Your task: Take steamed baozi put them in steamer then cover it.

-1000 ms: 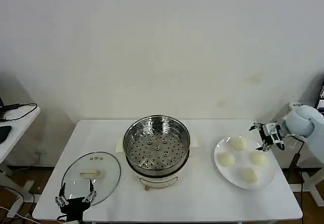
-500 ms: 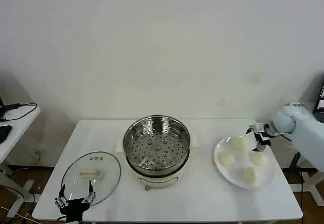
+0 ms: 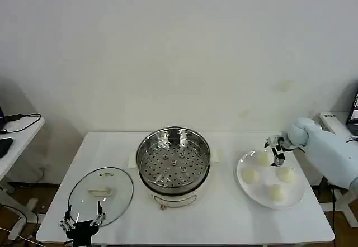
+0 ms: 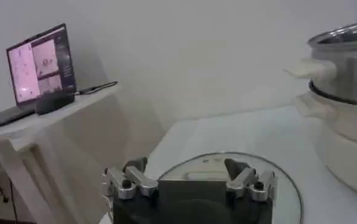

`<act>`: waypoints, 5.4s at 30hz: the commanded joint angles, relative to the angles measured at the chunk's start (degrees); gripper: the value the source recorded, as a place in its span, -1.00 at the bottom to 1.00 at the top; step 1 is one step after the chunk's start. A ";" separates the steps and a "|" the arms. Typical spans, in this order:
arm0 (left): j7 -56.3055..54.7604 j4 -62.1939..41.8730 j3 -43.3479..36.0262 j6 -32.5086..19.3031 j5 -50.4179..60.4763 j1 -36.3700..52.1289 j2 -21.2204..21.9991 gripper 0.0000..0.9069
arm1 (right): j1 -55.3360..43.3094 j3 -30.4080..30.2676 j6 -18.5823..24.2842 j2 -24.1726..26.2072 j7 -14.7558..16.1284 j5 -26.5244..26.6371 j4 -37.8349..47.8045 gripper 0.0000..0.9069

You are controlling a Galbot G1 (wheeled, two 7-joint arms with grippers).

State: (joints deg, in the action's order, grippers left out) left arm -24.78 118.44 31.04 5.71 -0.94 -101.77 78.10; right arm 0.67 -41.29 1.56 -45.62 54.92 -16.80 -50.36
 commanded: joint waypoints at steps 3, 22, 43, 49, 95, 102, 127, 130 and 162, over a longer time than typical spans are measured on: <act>-0.02 0.20 -0.18 -0.31 -0.06 -0.33 0.15 1.00 | -0.06 -0.24 0.14 -2.02 -0.30 -1.04 2.41 0.78; -0.13 2.29 -0.85 -0.30 -0.61 -1.58 0.52 1.00 | 1.88 2.12 0.72 -2.96 -1.45 -1.97 3.46 0.02; -0.30 2.98 -1.03 0.18 -1.67 -1.79 -0.53 1.00 | -10.15 -4.27 -0.20 8.77 0.52 6.68 -14.35 0.07; -0.19 4.12 -0.41 1.90 -6.85 -2.52 -2.09 1.00 | -22.95 -12.55 0.37 8.83 1.31 12.12 -18.15 0.07; 6.59 14.57 5.63 -3.27 -25.99 -5.93 -4.60 1.00 | -27.49 -30.90 15.50 -24.49 -5.84 14.02 -17.99 0.07; 6.50 14.27 5.30 -3.07 -25.69 -5.57 -4.46 1.00 | -25.86 -30.38 20.00 -26.12 -7.16 8.04 -13.26 0.07; 6.35 13.67 4.87 -3.04 -25.43 -5.28 -4.01 1.00 | -24.34 -29.20 24.99 -27.97 -8.80 2.44 -7.88 1.00; 6.32 13.52 4.70 -2.90 -25.18 -5.17 -3.97 1.00 | -25.41 -29.62 24.29 -27.25 -8.09 3.90 -9.38 1.00; 14.00 4.29 4.60 -12.68 -32.41 0.49 -13.04 1.00 | -33.70 -35.99 1.43 24.05 -4.94 15.87 -38.51 1.00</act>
State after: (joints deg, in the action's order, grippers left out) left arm -13.16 125.93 34.89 -3.79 -29.63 -103.40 67.81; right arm -36.33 -76.21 9.30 -37.37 49.00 -0.02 -84.42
